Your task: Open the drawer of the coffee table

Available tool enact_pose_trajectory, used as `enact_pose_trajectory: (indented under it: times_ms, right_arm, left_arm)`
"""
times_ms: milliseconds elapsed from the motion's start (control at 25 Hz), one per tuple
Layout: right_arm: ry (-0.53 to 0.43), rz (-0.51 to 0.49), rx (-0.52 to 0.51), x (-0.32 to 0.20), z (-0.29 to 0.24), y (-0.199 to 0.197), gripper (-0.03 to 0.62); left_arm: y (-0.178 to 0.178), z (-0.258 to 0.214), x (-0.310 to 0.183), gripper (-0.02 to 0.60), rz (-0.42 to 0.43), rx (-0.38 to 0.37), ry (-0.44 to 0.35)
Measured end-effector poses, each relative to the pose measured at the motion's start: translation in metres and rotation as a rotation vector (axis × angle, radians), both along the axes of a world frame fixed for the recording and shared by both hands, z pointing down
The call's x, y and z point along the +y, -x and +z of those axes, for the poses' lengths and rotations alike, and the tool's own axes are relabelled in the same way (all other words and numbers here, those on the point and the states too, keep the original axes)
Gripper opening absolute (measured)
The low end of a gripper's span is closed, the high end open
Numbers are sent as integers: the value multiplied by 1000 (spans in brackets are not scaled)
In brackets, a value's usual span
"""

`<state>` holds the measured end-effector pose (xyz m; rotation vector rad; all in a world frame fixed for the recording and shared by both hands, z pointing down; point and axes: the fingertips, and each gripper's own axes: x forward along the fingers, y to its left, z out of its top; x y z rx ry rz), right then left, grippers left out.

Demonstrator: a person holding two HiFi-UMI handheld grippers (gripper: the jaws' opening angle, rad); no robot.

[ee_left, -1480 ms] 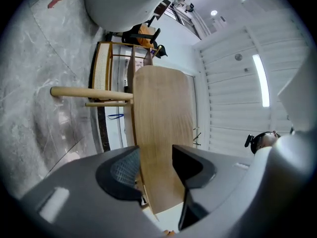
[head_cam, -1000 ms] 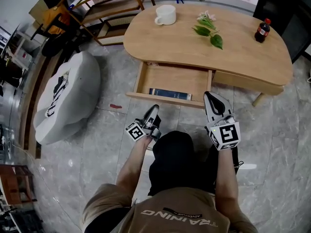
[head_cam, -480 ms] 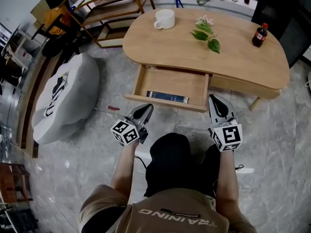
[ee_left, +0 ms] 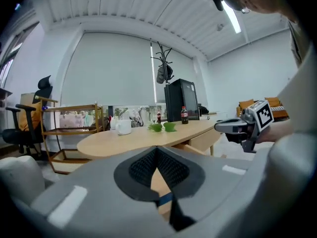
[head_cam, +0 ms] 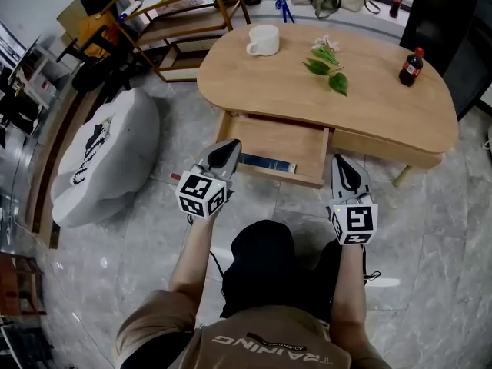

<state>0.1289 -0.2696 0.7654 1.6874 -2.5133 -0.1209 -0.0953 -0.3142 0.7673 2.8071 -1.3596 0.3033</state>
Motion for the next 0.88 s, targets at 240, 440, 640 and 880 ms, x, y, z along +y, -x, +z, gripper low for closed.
enact_pose_trajectory:
  times_ms: [240,440,640,880]
  right_arm:
    - [9,0,6,-15,-6,8,5]
    - [47,7,-39,-26,7,17,5]
    - [45,13,14,-40,4,31,5]
    - [133,2,13,-43,-14,45,5]
  left_arm:
    - [1,4,-14,6,-59,-7,-19]
    - [-3,21,-21,6,-86,-19,-20]
    - [-10,31,-29,6,-67,-13,24]
    - [-15,12,-21,6,-9,-63,128]
